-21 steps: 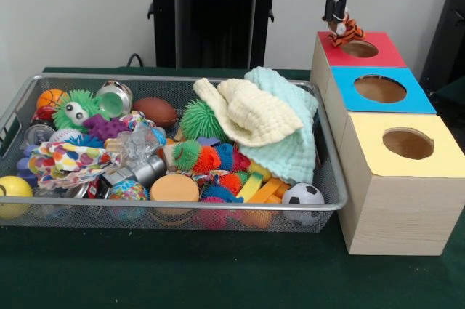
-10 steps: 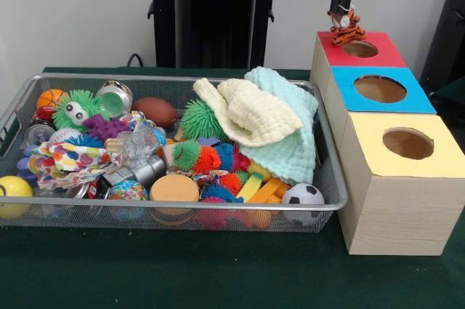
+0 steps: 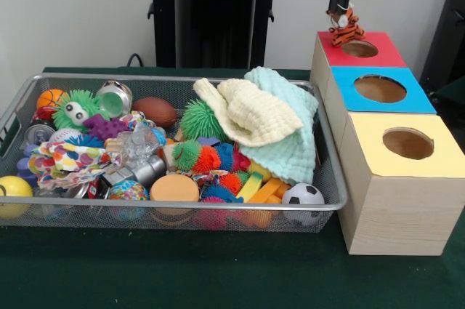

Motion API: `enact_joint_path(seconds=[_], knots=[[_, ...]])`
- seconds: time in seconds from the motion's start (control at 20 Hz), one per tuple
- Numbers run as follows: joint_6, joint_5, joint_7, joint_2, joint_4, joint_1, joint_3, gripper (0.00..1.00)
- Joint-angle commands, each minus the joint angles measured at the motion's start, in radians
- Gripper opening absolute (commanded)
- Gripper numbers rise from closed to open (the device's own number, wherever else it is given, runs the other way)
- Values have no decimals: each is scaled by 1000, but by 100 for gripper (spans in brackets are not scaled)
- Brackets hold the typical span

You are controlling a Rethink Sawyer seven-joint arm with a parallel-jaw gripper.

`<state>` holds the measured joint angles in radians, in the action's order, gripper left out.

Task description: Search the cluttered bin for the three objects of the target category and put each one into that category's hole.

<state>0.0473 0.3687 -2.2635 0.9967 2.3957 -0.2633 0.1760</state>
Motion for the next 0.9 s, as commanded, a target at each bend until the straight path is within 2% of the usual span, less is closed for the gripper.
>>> enact_joint_path(seconds=[0.05, 0.35, 0.75, 0.9], knots=[[-115, 73, -191, -40, -75, 1, 3, 0], [-218, 115, -210, -65, -153, -117, 104, 0], [-269, 118, -208, -81, -197, -145, 141, 0], [-325, 108, -215, -90, -236, -171, 178, 0]])
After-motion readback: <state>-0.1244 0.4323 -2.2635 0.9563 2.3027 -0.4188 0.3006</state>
